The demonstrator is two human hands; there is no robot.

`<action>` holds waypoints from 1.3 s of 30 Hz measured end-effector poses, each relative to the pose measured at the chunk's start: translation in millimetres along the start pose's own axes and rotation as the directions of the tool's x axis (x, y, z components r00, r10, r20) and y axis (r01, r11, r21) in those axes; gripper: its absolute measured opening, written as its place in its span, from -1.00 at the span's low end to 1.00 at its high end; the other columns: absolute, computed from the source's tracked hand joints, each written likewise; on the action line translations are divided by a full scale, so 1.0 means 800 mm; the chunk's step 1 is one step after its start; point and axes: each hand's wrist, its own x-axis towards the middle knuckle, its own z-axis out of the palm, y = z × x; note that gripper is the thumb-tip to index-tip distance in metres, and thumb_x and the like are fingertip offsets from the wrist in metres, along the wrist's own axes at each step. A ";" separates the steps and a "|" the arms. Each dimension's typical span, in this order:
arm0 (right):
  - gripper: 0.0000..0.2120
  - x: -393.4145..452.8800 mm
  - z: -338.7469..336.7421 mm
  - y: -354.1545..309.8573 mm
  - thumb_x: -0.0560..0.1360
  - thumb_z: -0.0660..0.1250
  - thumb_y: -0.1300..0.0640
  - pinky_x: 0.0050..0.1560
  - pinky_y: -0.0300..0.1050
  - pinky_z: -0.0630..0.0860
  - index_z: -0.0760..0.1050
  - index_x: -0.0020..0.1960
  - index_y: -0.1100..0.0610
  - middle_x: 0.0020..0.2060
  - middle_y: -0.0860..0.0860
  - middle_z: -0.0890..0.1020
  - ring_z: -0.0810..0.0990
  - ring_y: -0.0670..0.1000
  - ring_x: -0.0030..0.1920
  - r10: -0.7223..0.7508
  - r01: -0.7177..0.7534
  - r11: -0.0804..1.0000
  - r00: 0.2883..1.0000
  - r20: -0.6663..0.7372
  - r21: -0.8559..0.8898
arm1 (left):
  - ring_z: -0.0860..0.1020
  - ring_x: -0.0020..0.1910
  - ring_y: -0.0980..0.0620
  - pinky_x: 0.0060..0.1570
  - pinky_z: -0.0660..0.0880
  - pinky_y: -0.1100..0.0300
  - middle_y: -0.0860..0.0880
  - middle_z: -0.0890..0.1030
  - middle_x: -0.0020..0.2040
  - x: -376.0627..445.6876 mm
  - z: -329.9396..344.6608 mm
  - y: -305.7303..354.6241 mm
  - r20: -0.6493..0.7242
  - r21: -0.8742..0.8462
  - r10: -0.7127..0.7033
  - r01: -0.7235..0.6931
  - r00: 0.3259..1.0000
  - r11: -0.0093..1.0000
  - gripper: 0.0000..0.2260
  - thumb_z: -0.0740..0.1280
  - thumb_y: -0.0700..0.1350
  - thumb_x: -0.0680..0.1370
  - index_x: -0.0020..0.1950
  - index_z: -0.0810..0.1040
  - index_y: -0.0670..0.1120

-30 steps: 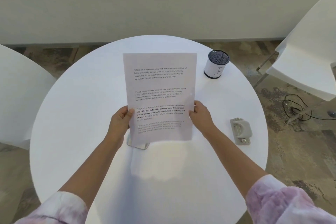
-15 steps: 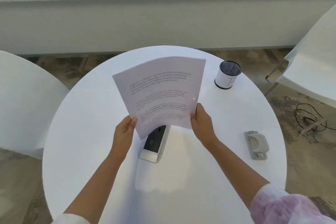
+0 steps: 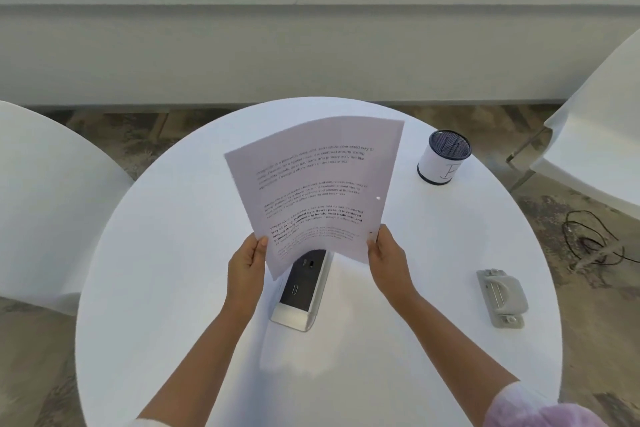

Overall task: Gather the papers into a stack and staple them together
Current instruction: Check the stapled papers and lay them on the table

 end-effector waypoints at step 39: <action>-0.83 0.152 0.206 -0.068 0.53 0.23 0.26 -0.34 -0.47 0.38 0.41 0.02 0.01 -0.20 -0.03 0.50 0.44 -0.11 -0.23 0.130 -0.117 0.991 0.935 0.329 -0.060 | 0.51 -0.02 -0.10 0.01 0.34 0.19 -0.22 0.62 0.03 0.223 -0.158 -0.110 -0.431 0.244 -0.218 0.346 0.876 0.906 -0.75 0.28 -0.24 0.53 0.20 0.54 -0.22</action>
